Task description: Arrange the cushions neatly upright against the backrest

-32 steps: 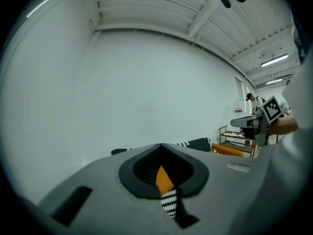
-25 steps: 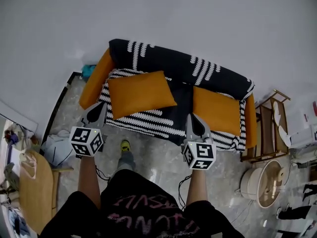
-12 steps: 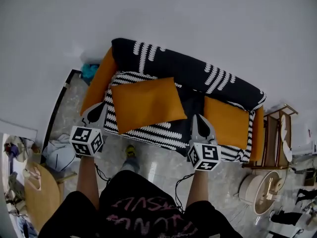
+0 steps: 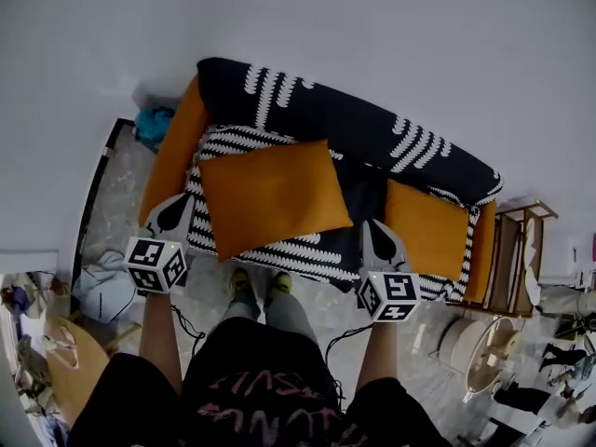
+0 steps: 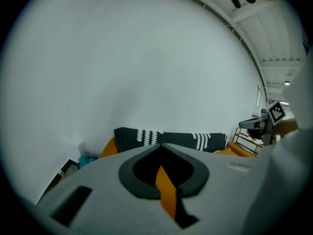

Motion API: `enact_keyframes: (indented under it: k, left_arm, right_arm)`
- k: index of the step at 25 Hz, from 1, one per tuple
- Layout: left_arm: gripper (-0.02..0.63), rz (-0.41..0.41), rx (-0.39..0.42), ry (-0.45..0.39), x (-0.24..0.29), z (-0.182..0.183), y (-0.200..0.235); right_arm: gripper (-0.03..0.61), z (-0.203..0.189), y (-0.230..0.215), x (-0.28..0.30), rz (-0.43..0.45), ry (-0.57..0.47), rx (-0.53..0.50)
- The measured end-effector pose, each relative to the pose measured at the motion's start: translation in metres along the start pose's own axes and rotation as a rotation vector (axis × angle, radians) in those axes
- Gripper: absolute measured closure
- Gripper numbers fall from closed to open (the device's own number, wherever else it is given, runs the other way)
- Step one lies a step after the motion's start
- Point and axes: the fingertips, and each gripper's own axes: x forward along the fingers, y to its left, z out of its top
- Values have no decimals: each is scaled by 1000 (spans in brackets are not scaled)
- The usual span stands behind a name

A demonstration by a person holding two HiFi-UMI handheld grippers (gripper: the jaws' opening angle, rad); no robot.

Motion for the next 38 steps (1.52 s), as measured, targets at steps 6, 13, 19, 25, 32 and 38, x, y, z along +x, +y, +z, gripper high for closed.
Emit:
enact_keyframes:
  k: [6, 13, 19, 25, 32, 38]
  left_arm:
    - [603, 54, -32, 52, 38, -30, 28]
    - [543, 119, -146, 121, 93, -86, 55]
    - [477, 144, -132, 267, 134, -154, 61]
    - [406, 174, -188, 383, 158, -222, 74]
    - [328, 182, -240, 467, 194, -280, 83]
    - [262, 167, -247, 542, 219, -322, 95]
  right_arm:
    - [564, -9, -21, 59, 41, 44, -7]
    - [537, -59, -49, 142, 145, 160, -51]
    - [493, -128, -72, 199, 216, 304, -12]
    - [414, -194, -88, 245, 261, 442, -5]
    - [364, -256, -108, 287, 270, 535, -12]
    - [297, -308, -125, 316, 277, 597, 0]
